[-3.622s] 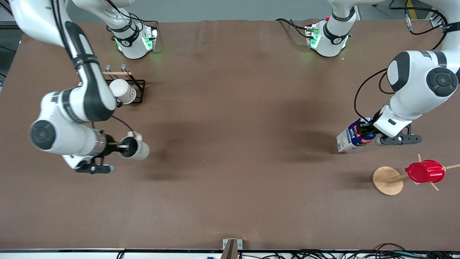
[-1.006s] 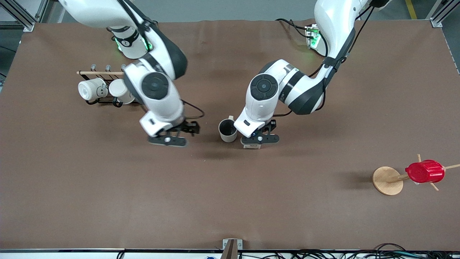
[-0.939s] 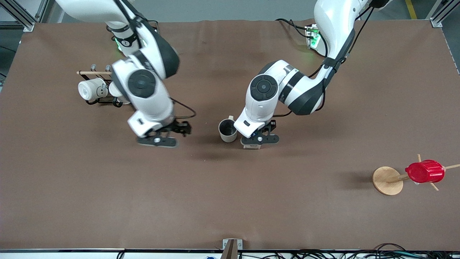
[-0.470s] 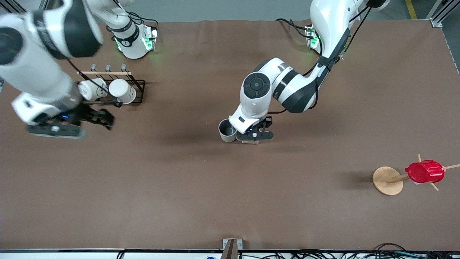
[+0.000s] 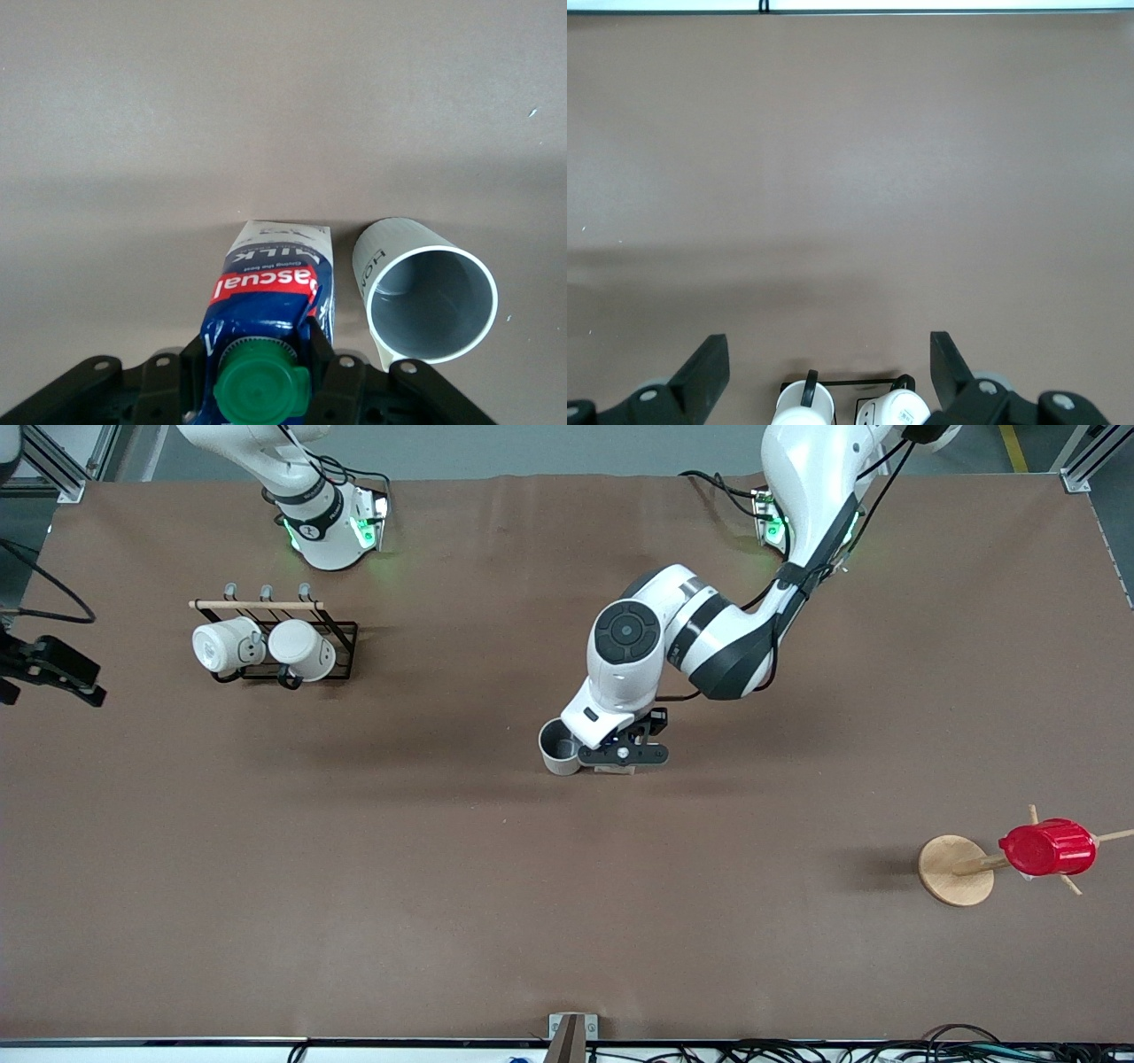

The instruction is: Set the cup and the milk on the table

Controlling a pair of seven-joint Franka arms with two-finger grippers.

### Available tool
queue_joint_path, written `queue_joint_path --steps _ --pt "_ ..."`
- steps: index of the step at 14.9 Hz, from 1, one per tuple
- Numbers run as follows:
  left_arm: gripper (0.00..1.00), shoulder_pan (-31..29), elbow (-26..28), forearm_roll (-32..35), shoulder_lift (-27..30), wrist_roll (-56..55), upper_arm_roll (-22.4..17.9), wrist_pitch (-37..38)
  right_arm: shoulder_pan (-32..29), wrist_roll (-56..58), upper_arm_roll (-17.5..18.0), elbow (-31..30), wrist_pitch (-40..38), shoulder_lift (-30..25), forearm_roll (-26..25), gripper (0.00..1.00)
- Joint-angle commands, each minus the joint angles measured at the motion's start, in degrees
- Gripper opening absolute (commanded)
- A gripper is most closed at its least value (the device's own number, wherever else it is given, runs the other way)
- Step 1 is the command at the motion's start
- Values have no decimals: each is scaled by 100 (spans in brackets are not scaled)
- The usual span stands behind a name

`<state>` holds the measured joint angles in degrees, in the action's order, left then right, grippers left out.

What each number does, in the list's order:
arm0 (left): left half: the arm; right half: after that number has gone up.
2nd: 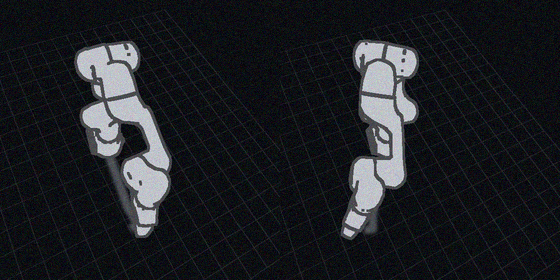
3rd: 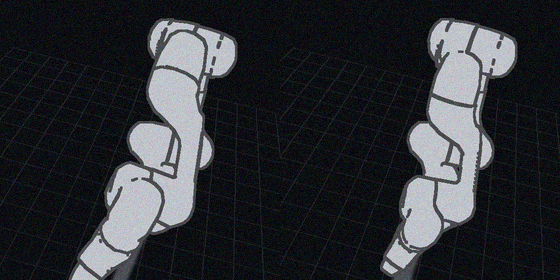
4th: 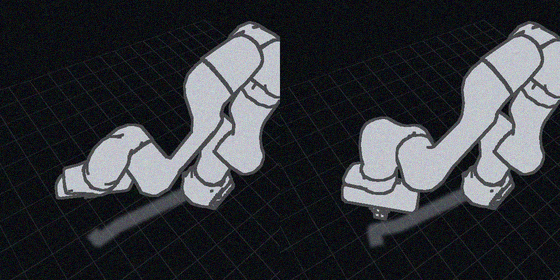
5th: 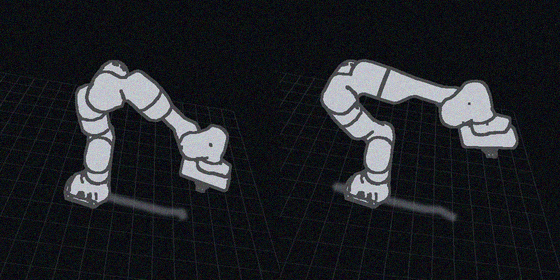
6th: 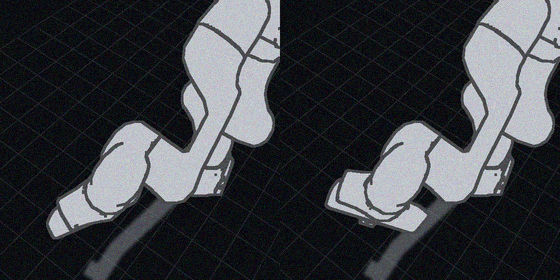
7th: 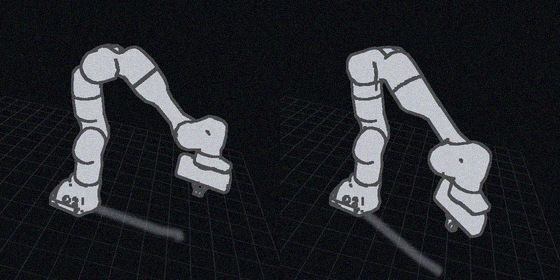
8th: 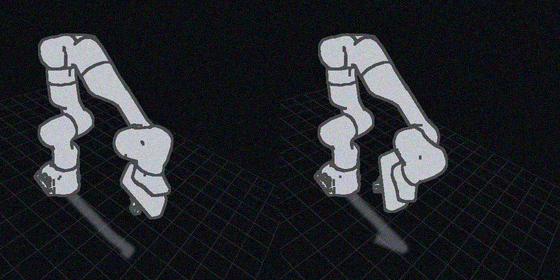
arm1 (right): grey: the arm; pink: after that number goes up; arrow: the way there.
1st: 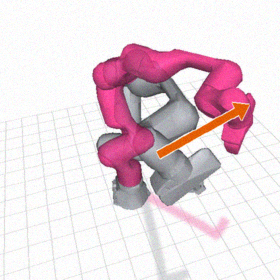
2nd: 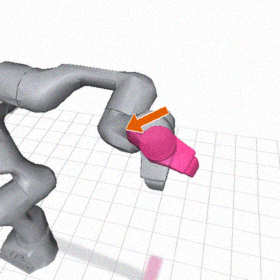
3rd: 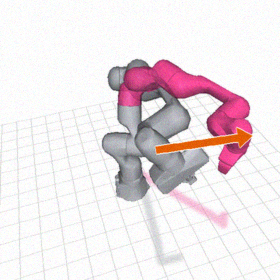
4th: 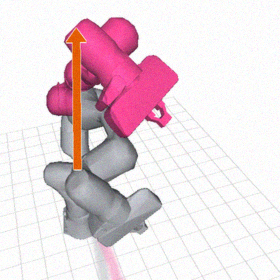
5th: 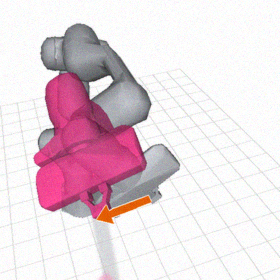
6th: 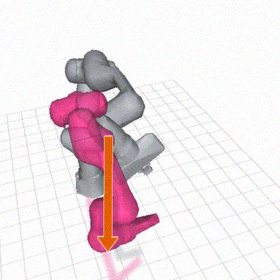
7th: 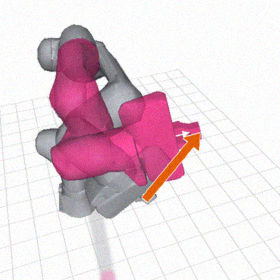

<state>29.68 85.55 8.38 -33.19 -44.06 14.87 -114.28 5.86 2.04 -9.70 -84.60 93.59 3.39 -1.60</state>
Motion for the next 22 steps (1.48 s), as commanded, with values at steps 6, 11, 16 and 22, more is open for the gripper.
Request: queue_joint_path --steps 6,11,16,22 --pt "100 -286 111 23 1022 -42 16 782 -15 -281 73 58 -437 -14 142 100" --pt "100 -1120 268 -265 1744 553 43 1110 -23 -178 55 49 -446 -14 151 100" --pt "100 -1903 621 -478 2298 1373 51 1101 -23 -178 55 49 -482 -14 151 100" --pt "100 -2615 313 -521 2808 2304 34 1742 -23 -178 55 58 -473 -14 151 100"
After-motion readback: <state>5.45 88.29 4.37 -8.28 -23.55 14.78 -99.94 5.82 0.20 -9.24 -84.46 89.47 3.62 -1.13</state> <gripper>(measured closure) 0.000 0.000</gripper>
